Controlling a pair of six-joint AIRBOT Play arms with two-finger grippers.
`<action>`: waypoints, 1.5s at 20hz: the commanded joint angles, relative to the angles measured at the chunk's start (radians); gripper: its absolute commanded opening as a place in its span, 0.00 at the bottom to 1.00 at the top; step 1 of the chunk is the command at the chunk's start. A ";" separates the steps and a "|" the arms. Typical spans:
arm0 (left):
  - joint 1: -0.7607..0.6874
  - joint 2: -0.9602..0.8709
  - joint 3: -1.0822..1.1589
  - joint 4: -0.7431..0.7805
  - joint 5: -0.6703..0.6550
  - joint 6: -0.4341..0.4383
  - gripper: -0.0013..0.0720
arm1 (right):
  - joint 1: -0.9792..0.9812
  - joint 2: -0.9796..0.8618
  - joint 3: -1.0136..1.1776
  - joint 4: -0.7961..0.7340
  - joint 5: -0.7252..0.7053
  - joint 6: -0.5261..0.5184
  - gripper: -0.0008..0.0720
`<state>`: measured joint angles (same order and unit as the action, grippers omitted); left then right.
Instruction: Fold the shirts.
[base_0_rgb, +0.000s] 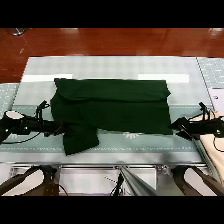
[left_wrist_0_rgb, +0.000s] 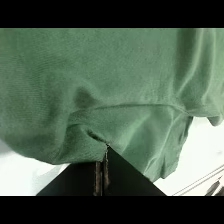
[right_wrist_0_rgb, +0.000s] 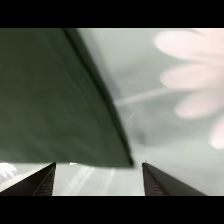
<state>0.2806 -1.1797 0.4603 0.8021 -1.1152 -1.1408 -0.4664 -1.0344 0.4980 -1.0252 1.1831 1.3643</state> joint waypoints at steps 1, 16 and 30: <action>-0.001 0.001 0.002 -0.003 -0.002 0.000 0.05 | 0.077 -0.035 -0.006 0.038 -0.064 0.032 0.86; 0.002 -0.064 0.428 -0.040 0.004 -0.054 0.05 | 0.192 -0.266 0.489 0.085 -0.008 0.005 0.06; -0.083 -0.700 1.150 -0.040 -0.073 -0.260 0.05 | 0.212 -0.811 1.004 0.278 -0.084 0.018 0.06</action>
<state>0.2035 -1.7958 1.5196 0.7631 -1.2026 -1.3796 -0.2554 -1.7683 1.4303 -0.8074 1.1221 1.3895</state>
